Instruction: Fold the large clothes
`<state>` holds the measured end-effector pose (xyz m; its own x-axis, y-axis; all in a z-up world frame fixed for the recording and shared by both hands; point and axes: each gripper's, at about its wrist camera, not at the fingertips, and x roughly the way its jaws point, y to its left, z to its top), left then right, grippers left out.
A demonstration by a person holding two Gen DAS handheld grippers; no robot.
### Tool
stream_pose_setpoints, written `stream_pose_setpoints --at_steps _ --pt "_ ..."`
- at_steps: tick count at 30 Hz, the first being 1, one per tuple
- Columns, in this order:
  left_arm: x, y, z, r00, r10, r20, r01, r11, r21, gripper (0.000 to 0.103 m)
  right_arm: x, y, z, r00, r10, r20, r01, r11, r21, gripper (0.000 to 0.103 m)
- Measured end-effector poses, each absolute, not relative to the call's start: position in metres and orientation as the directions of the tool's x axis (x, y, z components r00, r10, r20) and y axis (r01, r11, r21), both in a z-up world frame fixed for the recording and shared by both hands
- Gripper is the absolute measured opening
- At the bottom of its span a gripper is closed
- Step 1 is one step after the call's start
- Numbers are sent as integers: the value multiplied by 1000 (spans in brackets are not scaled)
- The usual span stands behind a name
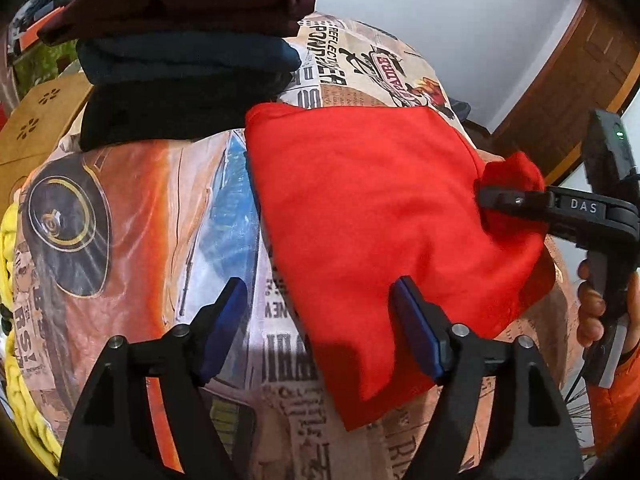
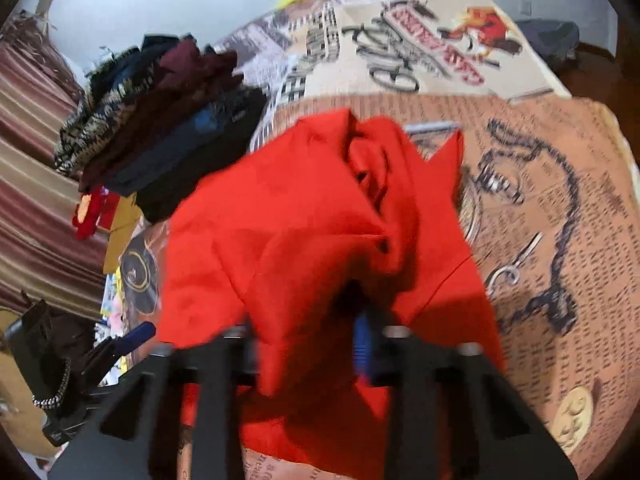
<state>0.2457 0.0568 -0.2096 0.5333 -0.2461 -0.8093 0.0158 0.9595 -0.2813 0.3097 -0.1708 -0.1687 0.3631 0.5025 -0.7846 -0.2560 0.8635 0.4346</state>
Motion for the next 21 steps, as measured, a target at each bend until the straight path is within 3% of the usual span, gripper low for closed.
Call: stream_pose_setpoints --at_steps 7,21 --pt "245 50 -194 543 -233 -807 60 969 -240 75 267 -187 -127 490 483 -726 -342 872 349 8" --pt "229 37 -214 526 -221 -821 93 975 -203 87 248 -221 -163 508 342 -790 -281 933 223 10"
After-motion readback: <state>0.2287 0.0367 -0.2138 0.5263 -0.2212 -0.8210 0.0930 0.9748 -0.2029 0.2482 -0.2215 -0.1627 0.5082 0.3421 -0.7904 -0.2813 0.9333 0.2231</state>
